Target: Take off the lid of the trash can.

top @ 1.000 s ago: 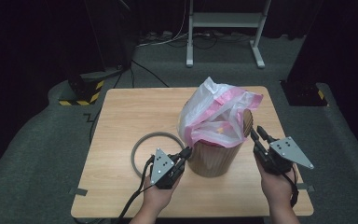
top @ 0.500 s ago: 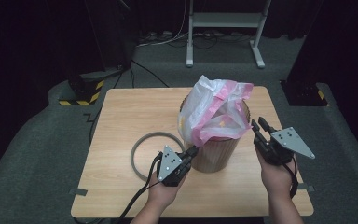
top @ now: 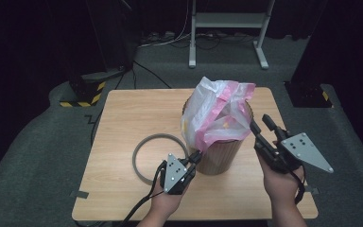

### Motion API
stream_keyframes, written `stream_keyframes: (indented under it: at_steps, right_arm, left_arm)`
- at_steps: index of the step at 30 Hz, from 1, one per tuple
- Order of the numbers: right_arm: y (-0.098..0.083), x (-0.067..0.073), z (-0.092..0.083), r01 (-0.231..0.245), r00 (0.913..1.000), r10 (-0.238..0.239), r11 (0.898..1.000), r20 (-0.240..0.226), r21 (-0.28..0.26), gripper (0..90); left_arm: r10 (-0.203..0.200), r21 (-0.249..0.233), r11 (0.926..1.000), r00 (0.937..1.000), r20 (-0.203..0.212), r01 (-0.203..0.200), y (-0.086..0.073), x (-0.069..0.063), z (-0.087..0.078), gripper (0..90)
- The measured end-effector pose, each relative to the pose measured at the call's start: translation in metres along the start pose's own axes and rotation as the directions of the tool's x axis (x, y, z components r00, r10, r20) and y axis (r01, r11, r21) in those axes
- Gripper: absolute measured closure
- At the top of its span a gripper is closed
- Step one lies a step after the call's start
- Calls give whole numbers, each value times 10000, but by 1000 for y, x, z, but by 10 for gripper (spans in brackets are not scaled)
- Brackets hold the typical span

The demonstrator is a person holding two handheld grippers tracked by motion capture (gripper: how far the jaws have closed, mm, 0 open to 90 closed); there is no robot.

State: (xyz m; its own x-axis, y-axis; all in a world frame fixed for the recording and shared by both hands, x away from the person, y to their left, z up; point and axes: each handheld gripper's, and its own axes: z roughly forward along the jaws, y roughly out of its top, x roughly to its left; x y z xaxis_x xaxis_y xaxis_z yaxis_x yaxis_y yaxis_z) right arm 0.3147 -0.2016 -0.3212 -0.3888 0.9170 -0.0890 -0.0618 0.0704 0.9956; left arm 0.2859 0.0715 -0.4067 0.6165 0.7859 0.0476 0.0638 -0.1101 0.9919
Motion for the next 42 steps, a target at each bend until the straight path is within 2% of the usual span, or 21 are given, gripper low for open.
stream_keyframes:
  at_steps: [2,3,6,9,12,15,18,22,24,25,26,27,28,31,33,36,39,42]
  right_arm:
    - [-6,2,8,49,10000,-48,9996,-39,265,558]
    - [-10,3,12,48,10000,-46,9993,-56,370,595]
    - [-20,5,17,310,9994,-296,9969,-204,729,791]
    - [-23,2,16,411,9991,-404,9961,-106,781,875]
    - [-21,-8,12,369,9992,-380,9969,143,692,894]
    - [-18,-13,8,319,9994,-326,9977,118,604,894]
    - [-19,-11,6,469,9989,-472,9973,41,560,894]
    - [-23,-12,7,377,9991,-365,9978,-224,554,891]
    - [-25,-12,8,378,9989,-362,9978,-296,548,890]
    - [-25,-12,9,364,9989,-348,9979,-319,539,890]
    - [-25,-12,9,353,9989,-336,9980,-320,522,890]
    - [-25,-11,9,357,9989,-340,9980,-317,525,891]
    - [-26,-11,9,375,9989,-359,9979,-308,525,891]
    - [-27,-13,9,482,9985,-467,9972,-271,576,893]
    - [-31,-17,8,484,9987,-471,9963,-188,705,895]
    - [-35,-24,8,318,9995,-313,9955,-71,895,895]
    - [-35,-29,6,333,9994,-343,9958,94,856,895]
    - [-32,-36,8,289,9989,-318,9960,330,841,896]
  left_arm:
    - [123,-89,9999,9999,-113,-124,0,0,-2,857]
    - [171,-155,9997,9997,-198,-174,1,0,-4,854]
    - [89,-338,9994,9994,-329,-100,5,1,-10,816]
    - [66,-657,9978,9983,-583,-105,11,1,-22,741]
    - [24,-1012,9948,9971,-762,-101,20,1,-31,672]
    - [38,-1394,9901,9952,-978,-175,33,-1,-35,626]
    - [233,-1409,9892,9926,-1192,-402,45,-2,-32,575]
    - [187,-1364,9900,9922,-1236,-357,61,-1,-19,521]
    - [430,-1099,9923,9900,-1345,-580,67,0,-11,472]
    - [418,-878,9947,9905,-1310,-536,71,0,-5,457]
    - [378,-536,9976,9929,-1131,-441,74,2,-1,461]
    - [416,-396,9981,9927,-1133,-463,75,4,2,490]
    - [472,-349,9981,9916,-1201,-517,75,5,3,553]
    - [601,-416,9969,9855,-1587,-675,71,10,3,779]
    - [484,-555,9967,9818,-1836,-595,67,16,-1,879]
    - [250,-708,9966,9761,-2159,-412,58,25,-8,898]
    - [-49,-518,9986,9711,-2386,-77,44,37,-14,899]
    - [-413,-259,9990,9689,-2439,360,31,44,-15,898]
